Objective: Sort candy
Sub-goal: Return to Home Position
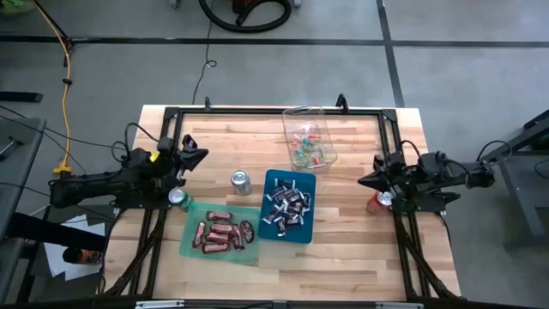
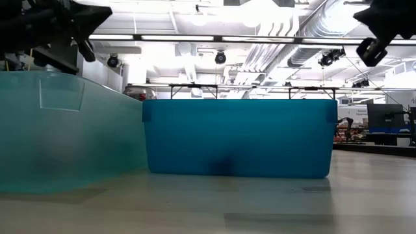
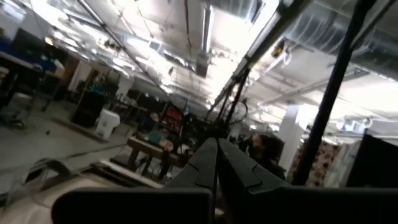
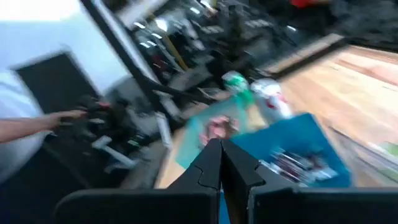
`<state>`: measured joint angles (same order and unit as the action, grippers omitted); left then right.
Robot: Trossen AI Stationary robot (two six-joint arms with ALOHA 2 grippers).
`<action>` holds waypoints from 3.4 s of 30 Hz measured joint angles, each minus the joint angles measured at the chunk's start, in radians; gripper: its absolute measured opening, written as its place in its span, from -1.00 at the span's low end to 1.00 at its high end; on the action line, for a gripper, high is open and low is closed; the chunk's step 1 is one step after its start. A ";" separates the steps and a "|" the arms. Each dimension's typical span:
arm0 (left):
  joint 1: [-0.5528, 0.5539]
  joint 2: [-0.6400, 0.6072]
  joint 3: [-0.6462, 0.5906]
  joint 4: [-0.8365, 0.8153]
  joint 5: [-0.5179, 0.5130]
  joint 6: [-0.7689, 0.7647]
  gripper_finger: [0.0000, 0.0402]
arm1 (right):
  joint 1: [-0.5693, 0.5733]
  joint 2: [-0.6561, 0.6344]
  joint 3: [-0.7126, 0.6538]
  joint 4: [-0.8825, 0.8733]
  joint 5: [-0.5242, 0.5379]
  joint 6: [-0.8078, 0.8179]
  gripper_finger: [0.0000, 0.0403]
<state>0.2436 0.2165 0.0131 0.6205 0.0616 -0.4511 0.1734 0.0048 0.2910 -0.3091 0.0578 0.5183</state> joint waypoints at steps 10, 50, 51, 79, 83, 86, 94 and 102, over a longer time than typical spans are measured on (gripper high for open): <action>-0.019 -0.015 0.000 -0.042 0.007 0.000 -1.00 | 0.000 0.000 -0.222 0.377 -0.061 0.040 -1.00; -0.111 -0.213 -0.001 -0.205 0.004 0.043 -1.00 | 0.000 0.007 -0.278 0.310 -0.064 0.076 -1.00; -0.138 -0.213 -0.002 -0.220 0.004 0.103 -1.00 | 0.000 0.007 -0.278 0.310 -0.064 0.076 -1.00; -0.272 -0.201 -0.001 -0.603 -0.125 0.306 -1.00 | 0.000 0.007 -0.277 0.310 -0.064 0.076 -1.00; -0.272 -0.202 -0.001 -0.603 -0.125 0.306 -1.00 | 0.000 0.007 -0.277 0.310 -0.064 0.076 -1.00; -0.272 -0.202 -0.001 -0.600 -0.125 0.306 -1.00 | 0.000 0.007 -0.277 0.310 -0.064 0.076 -1.00; -0.272 -0.202 -0.001 -0.601 -0.125 0.306 -1.00 | 0.000 0.007 -0.277 0.310 -0.064 0.076 -1.00; -0.271 -0.202 -0.001 -0.601 -0.125 0.306 -1.00 | 0.000 0.007 -0.277 0.310 -0.064 0.076 -1.00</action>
<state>-0.0277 0.0147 0.0124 0.0193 -0.0639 -0.1455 0.1730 0.0120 0.0139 0.0010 -0.0061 0.5945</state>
